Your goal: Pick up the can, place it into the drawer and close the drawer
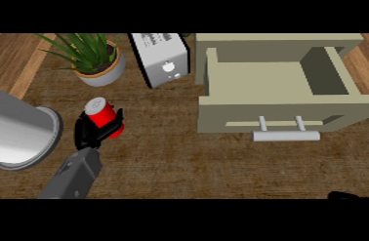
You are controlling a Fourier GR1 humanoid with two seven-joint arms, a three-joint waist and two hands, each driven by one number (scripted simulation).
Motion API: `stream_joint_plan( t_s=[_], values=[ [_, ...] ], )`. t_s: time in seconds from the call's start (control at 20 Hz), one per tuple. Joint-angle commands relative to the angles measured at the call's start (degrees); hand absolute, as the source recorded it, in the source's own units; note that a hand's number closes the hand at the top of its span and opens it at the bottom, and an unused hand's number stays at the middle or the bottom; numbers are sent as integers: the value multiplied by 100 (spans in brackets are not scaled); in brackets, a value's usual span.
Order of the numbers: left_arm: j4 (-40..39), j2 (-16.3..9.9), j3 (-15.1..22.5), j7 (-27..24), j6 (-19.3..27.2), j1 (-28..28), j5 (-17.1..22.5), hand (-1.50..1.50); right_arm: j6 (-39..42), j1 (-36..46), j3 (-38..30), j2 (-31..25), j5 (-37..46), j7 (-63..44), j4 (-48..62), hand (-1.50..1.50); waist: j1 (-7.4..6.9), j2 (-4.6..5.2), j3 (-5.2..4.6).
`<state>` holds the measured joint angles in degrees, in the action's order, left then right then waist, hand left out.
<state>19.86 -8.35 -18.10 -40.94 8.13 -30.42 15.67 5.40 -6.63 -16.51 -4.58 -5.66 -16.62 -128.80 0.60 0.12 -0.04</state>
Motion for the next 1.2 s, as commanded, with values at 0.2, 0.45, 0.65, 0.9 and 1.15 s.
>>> stream_joint_plan(
  t_s=[0.2, 0.45, 0.65, 0.9, 1.15],
  values=[
    [-263, 338, 454, -157, -600, -361, -347, 150, 189, -44, -275, -173, -231, 108, 117, -150, 71, 16, -1],
    [-258, 528, 702, -78, -873, -781, -541, 150, 150, -147, -224, -70, -192, 88, -120, -150, 73, 11, -2],
    [548, 799, 1007, 689, -599, -838, -617, 150, 121, 148, -437, -258, -159, 158, 209, -150, -70, -34, 8],
    [1542, 676, 1339, 1587, -297, -1073, -789, 150, 188, 36, -689, -367, -381, 59, 150, -150, -103, -61, 13],
    [2687, 733, 1611, 2928, -254, -1402, -700, 150, -165, 34, -9, 70, 421, -54, -139, -150, -130, -57, 8]
  ],
)
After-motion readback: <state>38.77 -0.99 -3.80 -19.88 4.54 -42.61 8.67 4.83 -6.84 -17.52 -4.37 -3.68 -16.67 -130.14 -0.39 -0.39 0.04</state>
